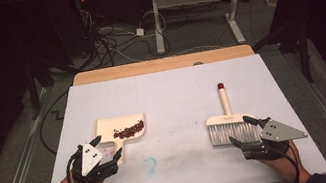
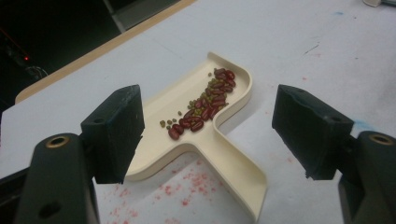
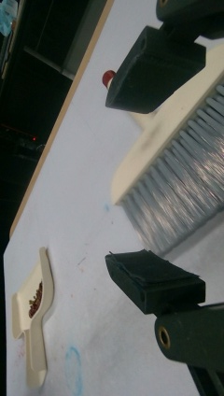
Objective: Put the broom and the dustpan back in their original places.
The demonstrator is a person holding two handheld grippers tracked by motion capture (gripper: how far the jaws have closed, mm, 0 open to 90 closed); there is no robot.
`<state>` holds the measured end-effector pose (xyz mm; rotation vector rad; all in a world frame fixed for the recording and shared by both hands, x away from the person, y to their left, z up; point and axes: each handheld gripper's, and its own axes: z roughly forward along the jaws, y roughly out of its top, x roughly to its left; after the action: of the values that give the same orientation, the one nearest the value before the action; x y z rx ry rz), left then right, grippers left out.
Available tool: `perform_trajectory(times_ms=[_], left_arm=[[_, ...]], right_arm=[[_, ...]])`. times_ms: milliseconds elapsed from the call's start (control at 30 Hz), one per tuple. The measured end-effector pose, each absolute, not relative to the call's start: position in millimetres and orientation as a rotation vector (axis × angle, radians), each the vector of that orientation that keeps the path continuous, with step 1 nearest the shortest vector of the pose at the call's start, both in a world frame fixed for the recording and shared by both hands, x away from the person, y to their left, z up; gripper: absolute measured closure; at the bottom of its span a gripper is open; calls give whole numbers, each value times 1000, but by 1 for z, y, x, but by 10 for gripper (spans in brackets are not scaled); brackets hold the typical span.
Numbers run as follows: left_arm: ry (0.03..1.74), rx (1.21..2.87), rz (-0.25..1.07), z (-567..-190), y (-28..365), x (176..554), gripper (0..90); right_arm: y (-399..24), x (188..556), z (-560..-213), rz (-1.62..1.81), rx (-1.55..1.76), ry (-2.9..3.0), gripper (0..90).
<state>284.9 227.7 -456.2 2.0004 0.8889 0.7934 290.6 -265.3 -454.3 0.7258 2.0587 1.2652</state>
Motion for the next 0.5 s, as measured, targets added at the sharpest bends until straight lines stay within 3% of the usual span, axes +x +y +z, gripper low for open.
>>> perform_trajectory(times_ms=[500], left_arm=[[864, 2036, 774, -461, 224, 280, 249]], right_arm=[[-267, 290, -447, 1262, 725, 2032, 219]])
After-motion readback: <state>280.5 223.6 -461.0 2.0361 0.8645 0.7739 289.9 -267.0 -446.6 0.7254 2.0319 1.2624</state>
